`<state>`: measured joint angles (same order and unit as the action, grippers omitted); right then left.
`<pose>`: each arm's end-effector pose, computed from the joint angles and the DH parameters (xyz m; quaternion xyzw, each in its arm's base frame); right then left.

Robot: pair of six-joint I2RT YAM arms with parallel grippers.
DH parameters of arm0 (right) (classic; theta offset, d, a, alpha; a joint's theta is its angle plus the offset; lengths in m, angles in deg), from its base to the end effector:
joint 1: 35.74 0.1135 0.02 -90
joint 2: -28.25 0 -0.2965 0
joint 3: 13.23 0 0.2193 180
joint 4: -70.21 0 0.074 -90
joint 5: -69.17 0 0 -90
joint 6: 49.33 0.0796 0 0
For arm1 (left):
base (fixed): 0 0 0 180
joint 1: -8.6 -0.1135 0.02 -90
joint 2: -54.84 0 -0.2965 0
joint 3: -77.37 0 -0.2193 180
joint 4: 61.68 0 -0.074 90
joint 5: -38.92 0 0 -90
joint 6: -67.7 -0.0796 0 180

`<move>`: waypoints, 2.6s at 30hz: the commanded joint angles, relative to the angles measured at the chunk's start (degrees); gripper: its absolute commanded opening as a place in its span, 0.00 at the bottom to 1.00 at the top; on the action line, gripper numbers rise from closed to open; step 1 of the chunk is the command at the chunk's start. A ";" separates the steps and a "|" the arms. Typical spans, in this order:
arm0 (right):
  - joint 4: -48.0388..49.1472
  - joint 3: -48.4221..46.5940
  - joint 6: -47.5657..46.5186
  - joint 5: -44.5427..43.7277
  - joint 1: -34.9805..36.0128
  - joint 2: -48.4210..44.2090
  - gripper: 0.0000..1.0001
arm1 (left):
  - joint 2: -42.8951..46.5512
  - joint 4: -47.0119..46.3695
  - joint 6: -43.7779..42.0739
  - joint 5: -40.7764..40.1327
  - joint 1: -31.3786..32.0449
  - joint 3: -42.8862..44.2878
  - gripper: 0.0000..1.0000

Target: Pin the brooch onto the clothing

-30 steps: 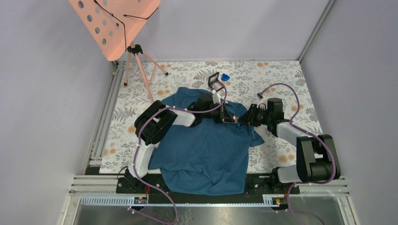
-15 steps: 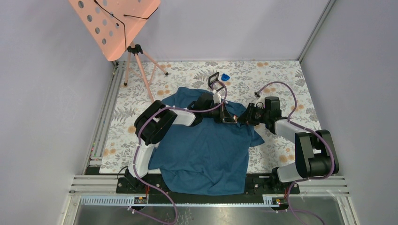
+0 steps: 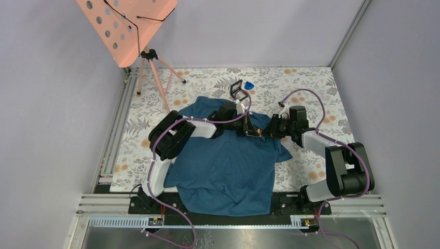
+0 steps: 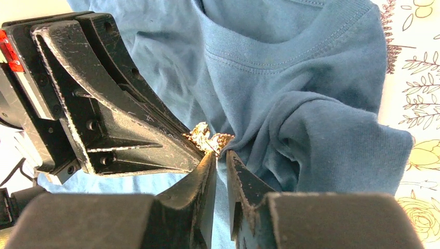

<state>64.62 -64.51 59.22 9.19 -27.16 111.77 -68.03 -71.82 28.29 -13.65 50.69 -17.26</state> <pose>0.2758 0.0819 0.2035 -0.0381 0.8741 0.3257 0.3583 0.3214 -0.3555 0.1660 0.1064 0.8192 -0.5454 0.1416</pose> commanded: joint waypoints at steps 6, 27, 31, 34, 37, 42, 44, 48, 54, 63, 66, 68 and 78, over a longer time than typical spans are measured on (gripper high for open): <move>0.06 -2.59 -1.87 -0.52 1.70 0.41 0.19 | 0.79 -0.59 -1.46 3.48 0.32 3.83 0.00; -0.24 -2.42 -4.80 -0.44 4.63 -0.60 0.06 | -0.88 8.79 -5.24 4.67 0.45 9.70 0.00; -0.35 -2.56 -5.38 -0.49 5.38 -0.62 0.06 | -1.52 10.79 -5.92 4.71 0.39 11.03 0.00; -0.32 -2.47 -5.78 -0.24 5.81 -0.72 0.06 | -1.87 11.90 -6.35 4.81 0.43 11.90 0.00; -0.37 -2.60 -6.10 -0.14 6.25 -0.58 0.05 | -2.13 12.91 -6.81 4.93 0.39 12.76 0.00; -1.00 -3.21 -6.59 0.91 6.81 0.04 0.04 | -2.37 13.54 -7.32 5.33 0.45 13.57 0.00; -1.14 -3.43 -6.83 1.19 6.94 0.28 0.03 | -2.48 13.61 -7.47 5.53 0.49 13.81 0.00; -1.23 -3.64 -6.92 1.89 7.24 0.63 0.03 | -2.62 13.94 -7.82 5.90 0.50 14.10 0.00; -1.84 -4.32 -7.38 3.21 7.51 1.54 0.03 | -2.68 14.46 -9.15 6.74 0.78 14.66 0.00; -3.60 -5.77 -8.03 4.46 7.78 2.79 0.02 | -2.03 14.69 -12.21 8.02 1.54 15.05 0.00; -3.94 -6.14 -8.20 4.74 7.93 3.13 0.02 | -1.85 14.85 -12.81 8.32 1.82 15.26 0.00; -4.06 -6.30 -8.37 4.89 7.97 3.28 0.02 | -1.83 14.98 -13.05 8.38 1.90 15.44 0.00; -5.65 -7.77 -8.67 4.75 8.22 4.60 0.02 | -1.58 15.59 -14.95 9.30 2.75 15.98 0.00</move>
<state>57.36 -69.14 49.43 5.76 -22.07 115.47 -70.89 -48.80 14.48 -8.82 50.14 -5.41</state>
